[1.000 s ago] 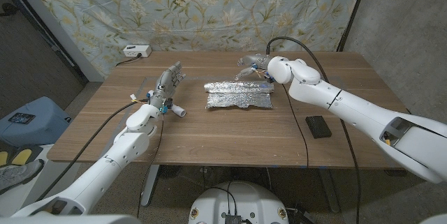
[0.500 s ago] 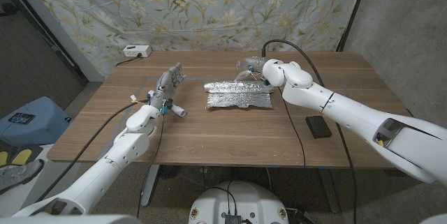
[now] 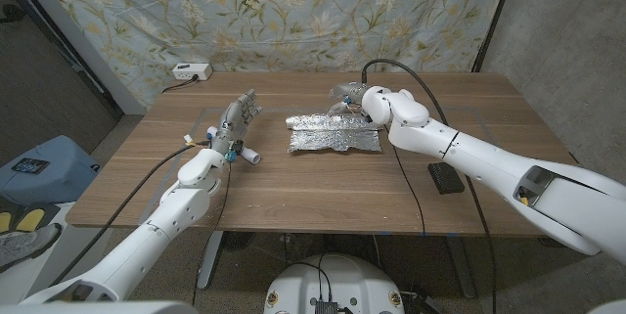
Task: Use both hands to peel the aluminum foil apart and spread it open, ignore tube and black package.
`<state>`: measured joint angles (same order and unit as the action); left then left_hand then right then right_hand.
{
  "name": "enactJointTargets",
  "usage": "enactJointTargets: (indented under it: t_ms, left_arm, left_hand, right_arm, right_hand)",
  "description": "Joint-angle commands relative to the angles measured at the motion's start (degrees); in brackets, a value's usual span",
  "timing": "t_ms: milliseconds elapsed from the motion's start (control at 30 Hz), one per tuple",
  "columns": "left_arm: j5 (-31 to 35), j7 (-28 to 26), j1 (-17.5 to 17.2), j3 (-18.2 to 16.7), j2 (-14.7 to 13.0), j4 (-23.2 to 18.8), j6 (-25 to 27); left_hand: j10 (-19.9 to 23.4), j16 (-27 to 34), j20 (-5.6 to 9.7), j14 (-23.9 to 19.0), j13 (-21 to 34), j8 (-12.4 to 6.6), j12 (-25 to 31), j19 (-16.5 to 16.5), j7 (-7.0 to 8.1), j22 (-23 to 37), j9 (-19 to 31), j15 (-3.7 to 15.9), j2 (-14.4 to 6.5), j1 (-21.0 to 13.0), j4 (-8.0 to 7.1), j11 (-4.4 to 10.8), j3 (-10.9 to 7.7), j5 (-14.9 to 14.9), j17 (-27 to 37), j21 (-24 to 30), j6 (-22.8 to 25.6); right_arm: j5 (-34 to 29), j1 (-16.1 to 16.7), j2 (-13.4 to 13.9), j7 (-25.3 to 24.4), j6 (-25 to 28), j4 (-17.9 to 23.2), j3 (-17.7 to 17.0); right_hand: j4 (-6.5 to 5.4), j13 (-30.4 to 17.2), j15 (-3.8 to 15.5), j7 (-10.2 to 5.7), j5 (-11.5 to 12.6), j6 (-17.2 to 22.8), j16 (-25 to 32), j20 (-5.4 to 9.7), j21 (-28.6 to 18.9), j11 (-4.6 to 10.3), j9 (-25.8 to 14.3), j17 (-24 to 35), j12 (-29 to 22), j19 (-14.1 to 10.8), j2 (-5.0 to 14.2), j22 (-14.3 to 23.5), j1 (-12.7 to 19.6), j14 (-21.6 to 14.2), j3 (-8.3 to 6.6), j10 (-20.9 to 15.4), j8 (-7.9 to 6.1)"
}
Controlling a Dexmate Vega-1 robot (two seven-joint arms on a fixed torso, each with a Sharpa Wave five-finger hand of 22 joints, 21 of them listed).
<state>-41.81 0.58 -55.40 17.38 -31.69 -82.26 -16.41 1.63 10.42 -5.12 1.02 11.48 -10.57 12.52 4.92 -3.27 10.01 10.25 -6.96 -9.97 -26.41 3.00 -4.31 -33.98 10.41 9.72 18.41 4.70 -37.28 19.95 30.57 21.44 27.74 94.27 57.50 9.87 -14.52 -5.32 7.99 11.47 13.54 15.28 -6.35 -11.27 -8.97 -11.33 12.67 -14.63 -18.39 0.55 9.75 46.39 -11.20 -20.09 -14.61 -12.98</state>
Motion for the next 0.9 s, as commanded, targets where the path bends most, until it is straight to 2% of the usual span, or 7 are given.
enactJointTargets:
  t_ms: [33,900]
  left_arm:
    - [-0.05,-0.24,-0.16,0.22,0.25,-0.11,0.17]
    - [-0.24,-0.24,-0.19,-0.01,-0.07,0.21,0.52]
  left_hand:
    - [0.20,0.26,-0.30,-0.29,-0.01,-0.29,0.01,0.40,-0.26,0.14,0.18,-0.23,-0.59,-0.16,0.32,-0.38,0.10,0.41,0.28,-0.15,0.60]
    - [-0.01,0.21,-0.30,-0.13,-0.01,-0.14,-0.11,0.40,-0.25,0.15,0.18,-0.35,-0.67,-0.20,0.36,-0.47,0.17,0.44,0.33,-0.59,0.38]
  right_arm:
    - [-0.39,-1.64,-2.05,0.83,0.63,-3.43,2.12]
    - [-0.29,-4.27,-4.62,3.31,3.31,-7.37,5.89]
  right_hand:
    - [-0.11,-0.32,0.24,1.60,0.21,0.28,0.54,-0.04,-0.25,0.23,-0.05,0.47,-0.20,-0.40,-0.03,0.16,0.72,-0.77,-0.32,-0.48,-0.34]
    - [-0.37,-0.83,-0.26,1.68,0.24,0.24,1.31,-0.36,-0.06,-0.26,0.01,1.99,-0.09,-0.09,-0.04,0.25,1.77,-0.59,-0.22,-0.26,-0.09]
